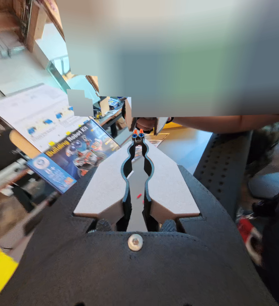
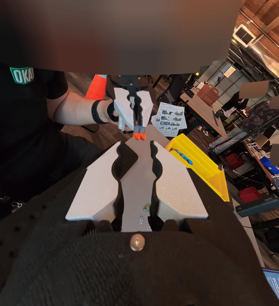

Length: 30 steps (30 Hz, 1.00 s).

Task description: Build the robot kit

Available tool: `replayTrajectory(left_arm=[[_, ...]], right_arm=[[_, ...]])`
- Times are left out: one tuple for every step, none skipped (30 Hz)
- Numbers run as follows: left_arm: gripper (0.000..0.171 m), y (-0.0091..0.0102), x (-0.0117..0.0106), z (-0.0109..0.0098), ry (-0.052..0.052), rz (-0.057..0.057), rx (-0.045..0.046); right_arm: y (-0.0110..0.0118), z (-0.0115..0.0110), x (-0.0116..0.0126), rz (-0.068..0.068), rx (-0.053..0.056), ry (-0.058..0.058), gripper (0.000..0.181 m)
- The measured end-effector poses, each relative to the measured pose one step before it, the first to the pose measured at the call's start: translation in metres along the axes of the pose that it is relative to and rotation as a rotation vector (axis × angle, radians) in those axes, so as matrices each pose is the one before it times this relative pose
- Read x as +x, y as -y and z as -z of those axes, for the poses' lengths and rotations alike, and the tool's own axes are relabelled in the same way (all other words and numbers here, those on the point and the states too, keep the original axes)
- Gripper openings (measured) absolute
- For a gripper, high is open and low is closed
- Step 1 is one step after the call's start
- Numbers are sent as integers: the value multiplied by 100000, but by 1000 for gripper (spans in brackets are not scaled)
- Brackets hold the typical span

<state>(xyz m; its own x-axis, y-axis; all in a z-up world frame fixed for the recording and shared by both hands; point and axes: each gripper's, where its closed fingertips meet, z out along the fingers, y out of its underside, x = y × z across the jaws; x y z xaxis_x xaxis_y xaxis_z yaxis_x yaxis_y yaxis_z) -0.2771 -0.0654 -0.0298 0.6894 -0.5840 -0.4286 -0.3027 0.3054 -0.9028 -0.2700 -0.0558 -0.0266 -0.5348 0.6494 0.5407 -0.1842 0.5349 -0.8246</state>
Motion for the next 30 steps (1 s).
replayTrajectory(left_arm=[[6, -110, -398, -124, -886, 10250, 513], [6, -134, -483, -126, -916, 11996, 577], [6, -260, -406, -168, -2146, 13835, -174], [6, -347, -412, -161, -2722, 14986, -724], [6, -238, -364, -66, -3766, 14487, 70], [6, -63, -206, 34, -5227, 12952, 1332], [6, -116, -308, 89, -4544, 11341, 587], [6, -162, -485, 112, -3140, 8903, 56], [6, -262, -551, 96, -1903, 6109, -573], [6, -520, -500, -8, -1120, 4278, -2304], [6, -595, -395, -91, -745, 2894, -2970], [5, -576, -402, -140, 233, 1637, -2820], [5, -589, -374, -139, 587, 1310, -3269], [5, -439, -284, -119, 313, 1033, -2646], [6, -338, -295, -73, 660, 771, -2122], [6, -86, -333, -25, 1173, 478, -551], [6, -61, -376, -1, 1633, 339, -367], [6, -118, -303, -26, 1232, 448, -951], [5, -48, -242, -51, 936, 695, -439], [5, -63, -385, -65, 1967, 571, -421], [5, -95, -526, -61, 3030, -238, -664], [6, -71, -474, -44, 2882, -625, -497], [5, -22, -487, -27, 2923, -392, -48], [6, -34, -441, -28, 2655, -390, -305], [6, -40, -176, -66, 788, -90, -427], [6, -2, -46, -66, -264, 866, -276], [6, 15, -119, -65, 260, 696, -168], [6, -28, -257, -56, 1423, -263, -420], [6, -12, -178, -44, 1193, -586, -218], [6, -34, -193, -24, 1313, -306, -257]], right_arm=[[45, 301, 452, -960, 1573, -1763, 35], [80, 235, 368, 539, 1289, -1984, 39], [-63, 115, 239, 3556, -759, -2598, 42], [-289, -90, -124, 7546, -3455, -2048, 46], [-370, -242, -354, 10260, -5385, -1863, 51], [-273, -360, -539, 10586, -5585, -946, 53], [-215, -418, -576, 8501, -5439, 5, 53], [-15, -457, -577, 4867, -3703, 994, 53], [112, -462, -398, 1167, -1689, 913, 53], [-104, -442, -142, -438, -1679, 86, 52], [-461, -387, -127, -98, -2854, 157, 52], [-542, -334, -203, 148, -2592, 490, 51], [-549, -309, -244, -239, -2249, 889, 47], [-486, -311, -388, -1138, -1742, 2144, 41], [-506, -338, -398, -1543, -2019, 2445, 35], [-574, -342, -206, -1402, -2764, 1134, 32], [-455, -341, -89, -1022, -2299, 343, 31], [-414, -353, -58, -748, -2416, -12, 30], [-426, -385, -204, -453, -3004, 705, 31], [-438, -426, -96, -562, -3566, -54, 30], [-429, -409, 56, -381, -4027, -979, 30], [-332, -376, -114, 340, -3673, -175, 28], [-429, -385, -170, 970, -4491, -72, 26], [-393, -386, -66, 1138, -4306, -933, 26], [-257, -389, -64, 1072, -3249, -1077, 24], [-366, -412, -165, 1294, -3719, -421, 21], [-496, -392, -96, 1910, -4334, -878, 20], [-455, -312, -39, 2442, -3685, -1212, 20], [-134, -183, -42, 1435, -1301, -842, 21], [175, -58, 13, -494, 841, -508, 20]])
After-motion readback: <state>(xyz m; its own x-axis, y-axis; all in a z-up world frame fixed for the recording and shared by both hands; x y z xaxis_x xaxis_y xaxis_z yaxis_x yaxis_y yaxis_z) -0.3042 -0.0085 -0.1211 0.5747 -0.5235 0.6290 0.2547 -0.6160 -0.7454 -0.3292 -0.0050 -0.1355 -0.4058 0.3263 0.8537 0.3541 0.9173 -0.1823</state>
